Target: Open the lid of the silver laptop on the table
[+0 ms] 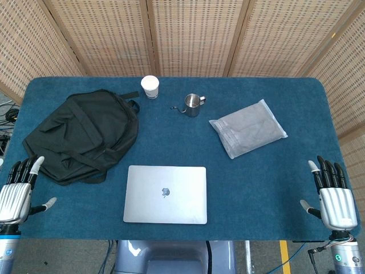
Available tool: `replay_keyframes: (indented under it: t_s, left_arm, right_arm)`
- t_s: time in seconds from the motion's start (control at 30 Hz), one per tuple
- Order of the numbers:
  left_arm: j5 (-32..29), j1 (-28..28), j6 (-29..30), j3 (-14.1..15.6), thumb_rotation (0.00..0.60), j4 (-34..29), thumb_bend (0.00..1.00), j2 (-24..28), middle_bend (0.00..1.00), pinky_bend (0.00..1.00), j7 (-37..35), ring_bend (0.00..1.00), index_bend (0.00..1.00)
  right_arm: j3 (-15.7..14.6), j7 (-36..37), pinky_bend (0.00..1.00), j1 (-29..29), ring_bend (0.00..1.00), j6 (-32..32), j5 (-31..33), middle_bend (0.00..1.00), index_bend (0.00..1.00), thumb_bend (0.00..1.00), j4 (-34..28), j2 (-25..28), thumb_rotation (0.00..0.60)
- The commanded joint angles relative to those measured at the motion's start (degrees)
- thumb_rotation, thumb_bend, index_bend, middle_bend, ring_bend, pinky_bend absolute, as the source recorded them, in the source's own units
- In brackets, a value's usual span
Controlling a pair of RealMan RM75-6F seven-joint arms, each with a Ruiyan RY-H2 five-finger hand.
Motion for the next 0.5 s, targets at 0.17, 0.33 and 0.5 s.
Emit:
replay_keyframes:
  t_s: [0.17, 0.33, 0.5]
  left_arm:
    - [0.4, 0.0, -0.1, 0.2, 0.600, -0.1, 0.00, 0.3, 0.00, 0.00, -0.7, 0.00, 0.00]
    - [0.6, -0.1, -0.5, 0.4, 0.600, 0.1, 0.00, 0.2, 0.00, 0.00, -0.7, 0.00, 0.00]
    - [7.1, -1.9, -1.5, 2.0, 0.600, 0.2, 0.00, -0.4, 0.00, 0.00, -5.2, 0.00, 0.00]
  right_arm:
    - [0.0, 0.1, 0.00, 0.0, 0.00, 0.3, -0.2, 0.00, 0.00, 0.00, 0.3, -0.2, 0.600]
    - [0.3, 0.5, 0.00, 0.0, 0.00, 0.3, 0.1, 0.00, 0.00, 0.00, 0.4, -0.2, 0.600]
    - [0.3, 0.4, 0.00, 0.2, 0.00, 0.1, -0.1, 0.00, 0.00, 0.00, 0.2, -0.2, 0.600]
